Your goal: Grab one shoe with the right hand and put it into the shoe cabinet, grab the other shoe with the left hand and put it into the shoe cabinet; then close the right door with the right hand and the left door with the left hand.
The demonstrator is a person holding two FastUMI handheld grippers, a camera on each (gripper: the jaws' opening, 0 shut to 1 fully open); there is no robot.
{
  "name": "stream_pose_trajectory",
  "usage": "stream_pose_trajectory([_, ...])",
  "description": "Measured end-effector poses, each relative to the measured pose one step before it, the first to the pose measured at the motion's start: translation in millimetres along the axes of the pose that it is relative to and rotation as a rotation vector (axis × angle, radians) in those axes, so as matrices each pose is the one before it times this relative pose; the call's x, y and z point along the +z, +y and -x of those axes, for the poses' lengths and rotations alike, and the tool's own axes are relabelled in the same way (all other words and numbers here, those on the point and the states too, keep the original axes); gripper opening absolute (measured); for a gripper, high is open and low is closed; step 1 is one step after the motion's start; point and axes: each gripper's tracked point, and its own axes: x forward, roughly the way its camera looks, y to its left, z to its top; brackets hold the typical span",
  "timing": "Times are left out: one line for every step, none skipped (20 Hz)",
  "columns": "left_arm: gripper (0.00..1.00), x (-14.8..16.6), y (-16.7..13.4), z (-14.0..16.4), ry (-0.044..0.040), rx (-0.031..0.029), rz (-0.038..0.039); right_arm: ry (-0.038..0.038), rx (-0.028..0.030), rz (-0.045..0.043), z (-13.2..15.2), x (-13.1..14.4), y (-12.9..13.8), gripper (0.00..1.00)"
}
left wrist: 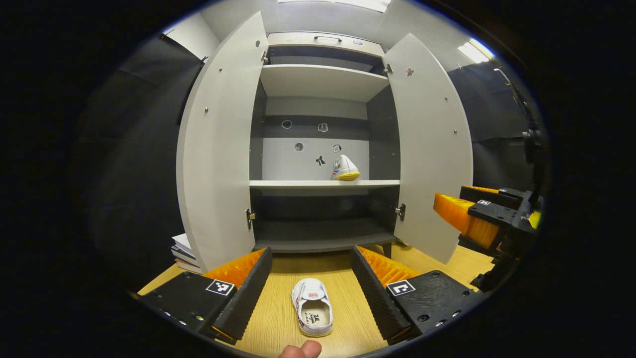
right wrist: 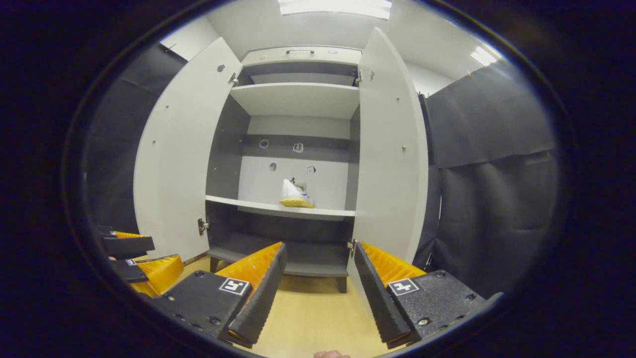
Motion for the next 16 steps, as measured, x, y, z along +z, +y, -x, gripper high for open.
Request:
stream_pose_trajectory([0.95, -6.18, 0.55, -0.08, 0.01476, 0.00289, 0.00051, 0.00952, -0.00168, 0.00548, 4.99, -5.67, 1.35, 0.87])
stream_pose_trajectory([0.95, -8.44, 1.12, 0.65, 0.01933, 0.00410, 0.00280, 0.01073, -0.00470, -0.00510, 5.48, -4.42, 0.56, 0.87])
stream_pose_trajectory([0.95, -8.48, 2.83, 0.28, 0.02237, 0.00647, 0.00329, 0.00274, 0.00503, -0.01788, 4.20, -1.58, 2.56, 0.88])
stream_pose_trajectory([0.95, -10.47, 2.08, 0.19, 0.02327, 0.00362, 0.00408, 0.00380, 0.00614, -0.01869, 4.19, -1.55, 2.40, 0.88])
stream_pose_trajectory([0.95, -8.27, 0.91, -1.80, 0.02796, -0.00818, 0.00218, 0.00693, 0.00293, -0.00954, 1.06, -3.71, -0.06, 0.88])
stream_pose_trajectory([0.95, -11.25, 1.58, -2.64, 0.03829, -0.00784, -0.00389, 0.00565, 0.00013, -0.00214, 1.33, -1.86, -1.80, 0.88])
stream_pose_trajectory([0.95, -12.81, 2.59, -3.78, 0.04361, -0.00671, -0.00456, 0.00300, -0.00239, 0.00119, 1.61, -1.40, -2.26, 0.88])
stream_pose_trajectory([0.95, -13.80, 0.96, -4.69, 0.04369, -0.00708, -0.00158, 0.00436, -0.00173, 0.00205, 2.20, 1.01, -1.56, 0.88])
stream_pose_trajectory([0.95, -12.53, 1.75, -5.27, 0.04084, -0.00363, 0.00222, 0.00508, -0.00292, 0.00076, 1.06, 1.70, -1.47, 0.88])
stream_pose_trajectory([0.96, -10.17, 3.33, -8.30, 0.04353, -0.00173, -0.00045, 0.00300, -0.00069, -0.00123, 1.29, 0.58, -1.61, 0.88])
stream_pose_trajectory([0.95, -11.47, 3.81, -7.13, 0.03715, 0.00446, -0.00170, 0.00213, -0.00255, 0.00023, -0.11, 0.00, -1.64, 0.87])
stream_pose_trajectory([0.96, -11.80, 3.33, -7.52, 0.03667, 0.00370, -0.00183, -0.00011, -0.00289, 0.00109, 0.61, 1.02, -1.91, 0.88])
stream_pose_trajectory([0.95, -10.55, 2.36, -7.76, 0.03800, -0.00174, 0.00109, 0.00388, -0.00357, 0.00226, 0.56, -0.71, -2.27, 0.88])
stream_pose_trajectory([0.96, -10.19, 2.70, -9.26, 0.03367, 0.00218, 0.00507, 0.00550, -0.00084, 0.00218, 0.30, -2.01, -0.79, 0.88])
stream_pose_trajectory([0.96, -6.93, 2.94, -9.24, 0.02766, 0.00150, 0.00578, 0.00638, -0.00054, 0.00205, 0.52, -1.99, -0.70, 0.88])
stream_pose_trajectory([0.96, -6.03, 1.89, -10.31, 0.02030, -0.00087, 0.00456, 0.00425, -0.00061, 0.00142, 0.40, -0.79, -0.69, 0.89])
